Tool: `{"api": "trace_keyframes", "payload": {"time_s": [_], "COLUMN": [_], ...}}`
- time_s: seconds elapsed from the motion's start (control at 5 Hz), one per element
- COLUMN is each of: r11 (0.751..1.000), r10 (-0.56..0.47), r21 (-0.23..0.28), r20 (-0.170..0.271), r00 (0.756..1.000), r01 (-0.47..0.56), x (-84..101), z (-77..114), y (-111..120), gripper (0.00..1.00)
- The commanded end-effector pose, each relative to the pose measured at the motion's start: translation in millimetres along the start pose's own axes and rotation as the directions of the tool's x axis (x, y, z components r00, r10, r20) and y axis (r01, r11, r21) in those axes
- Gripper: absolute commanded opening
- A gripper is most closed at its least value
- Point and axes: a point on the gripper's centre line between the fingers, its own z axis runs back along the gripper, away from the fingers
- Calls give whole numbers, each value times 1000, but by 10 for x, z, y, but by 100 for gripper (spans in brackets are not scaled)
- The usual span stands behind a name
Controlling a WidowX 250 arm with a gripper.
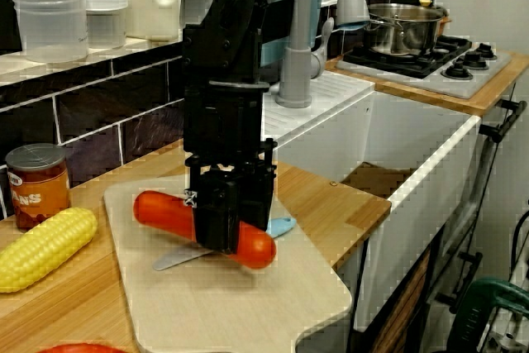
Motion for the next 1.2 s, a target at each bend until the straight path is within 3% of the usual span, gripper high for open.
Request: {"api": "trace_keyframes", "payload": {"time_s": [0.0, 0.4, 1.0], "r11": [1000, 999, 997], "r10": [-1, 38, 72], "r21": [28, 11, 3], "r20": [37, 23, -14], "r00": [999, 999, 997], "r01": [0, -38, -72], "x": [68, 123, 220], "z": [258, 326, 365], "y": [-172, -192, -446], "gripper": [0, 0, 0]}}
